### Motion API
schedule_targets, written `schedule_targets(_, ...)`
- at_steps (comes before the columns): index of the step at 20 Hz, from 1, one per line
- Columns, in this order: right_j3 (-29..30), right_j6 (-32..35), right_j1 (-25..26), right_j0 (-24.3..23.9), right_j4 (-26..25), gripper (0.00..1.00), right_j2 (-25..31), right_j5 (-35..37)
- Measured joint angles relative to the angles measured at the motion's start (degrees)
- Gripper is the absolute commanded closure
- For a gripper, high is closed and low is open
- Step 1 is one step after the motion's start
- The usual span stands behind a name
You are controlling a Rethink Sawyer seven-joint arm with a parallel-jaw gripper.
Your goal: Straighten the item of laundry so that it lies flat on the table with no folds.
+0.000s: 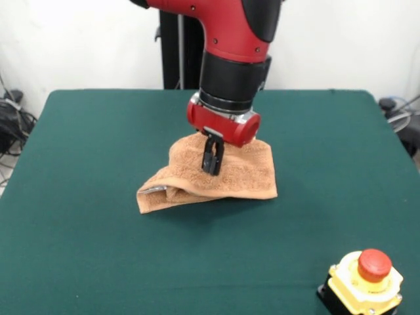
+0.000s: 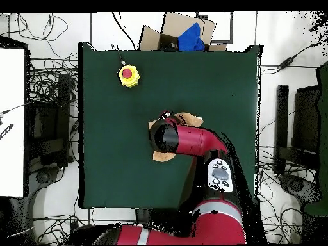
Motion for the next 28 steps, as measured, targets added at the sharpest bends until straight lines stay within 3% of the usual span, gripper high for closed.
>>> schedule_targets(19,3.68,0.00,-2.30,0.99,7.12,1.00,6.47,2.07)
schedule_targets(20,3.68,0.00,-2.26,1.67,7.32,0.00,6.51,2.07)
schedule_targets(28,3.26,0.00,-2.55,3.98,7.29,0.00,5.96,2.81)
